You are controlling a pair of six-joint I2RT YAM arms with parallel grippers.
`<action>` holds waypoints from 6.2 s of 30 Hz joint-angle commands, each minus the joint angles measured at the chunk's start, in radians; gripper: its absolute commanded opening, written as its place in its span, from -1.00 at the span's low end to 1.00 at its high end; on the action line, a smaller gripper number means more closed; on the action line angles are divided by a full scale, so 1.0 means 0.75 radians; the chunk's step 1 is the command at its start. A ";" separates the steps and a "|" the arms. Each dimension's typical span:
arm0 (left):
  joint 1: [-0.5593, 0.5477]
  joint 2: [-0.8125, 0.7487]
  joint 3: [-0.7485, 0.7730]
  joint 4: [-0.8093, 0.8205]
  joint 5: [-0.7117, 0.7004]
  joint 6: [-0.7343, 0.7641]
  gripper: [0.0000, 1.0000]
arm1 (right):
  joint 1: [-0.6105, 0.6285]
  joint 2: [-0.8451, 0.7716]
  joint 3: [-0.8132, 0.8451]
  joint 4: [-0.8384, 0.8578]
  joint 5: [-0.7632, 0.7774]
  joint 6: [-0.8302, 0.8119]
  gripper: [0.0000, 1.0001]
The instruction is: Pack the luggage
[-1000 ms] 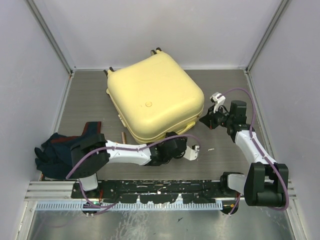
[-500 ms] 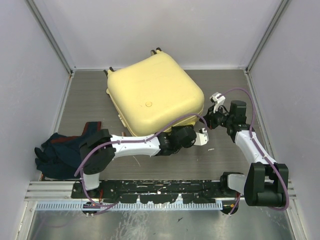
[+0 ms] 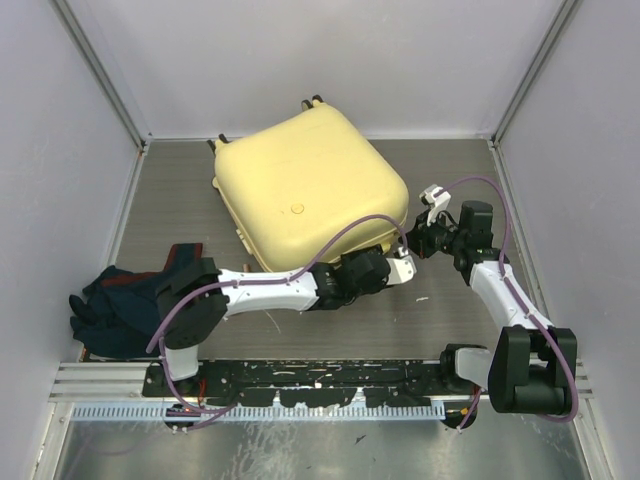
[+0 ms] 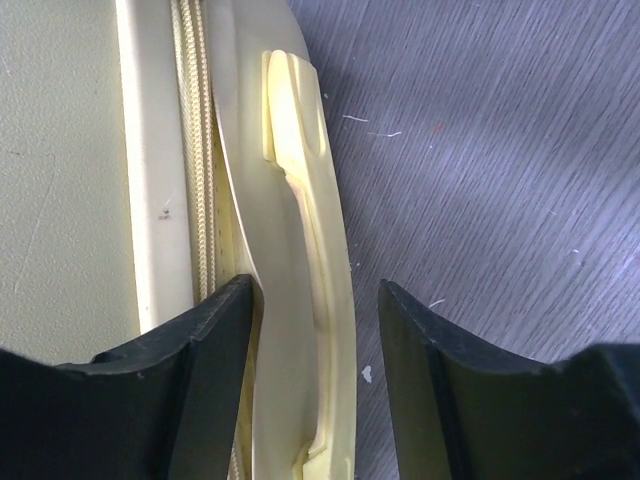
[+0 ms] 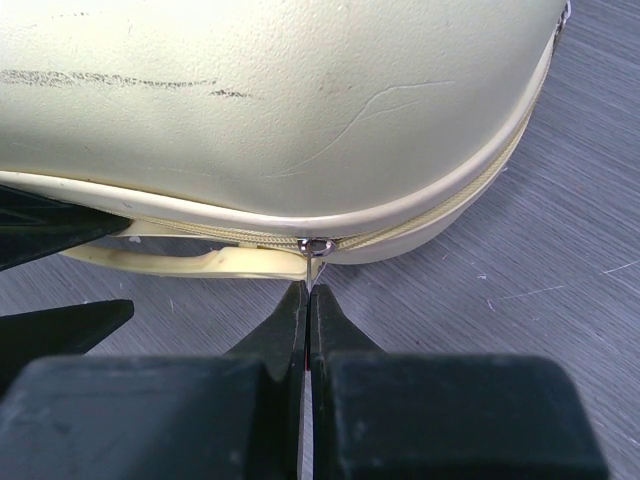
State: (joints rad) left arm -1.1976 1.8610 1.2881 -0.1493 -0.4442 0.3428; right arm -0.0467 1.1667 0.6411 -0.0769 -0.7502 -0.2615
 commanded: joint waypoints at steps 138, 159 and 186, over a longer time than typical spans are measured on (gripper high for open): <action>-0.150 -0.176 -0.651 -0.136 0.228 0.516 -1.00 | -0.544 0.092 0.214 -0.516 -0.316 -0.897 -0.99; -0.048 -0.226 -0.674 -0.190 0.402 0.665 -1.00 | -0.442 0.489 0.382 0.136 -0.391 -0.396 -0.99; -0.195 -0.559 -0.263 -0.189 0.251 0.518 0.97 | -0.346 0.349 0.310 0.129 -0.325 -0.211 0.45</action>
State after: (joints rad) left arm -1.3285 1.5475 0.9890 -0.2672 -0.2611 0.7853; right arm -0.2947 1.4914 0.8532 -0.0082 -1.0344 -0.4210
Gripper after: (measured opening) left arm 0.935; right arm 0.630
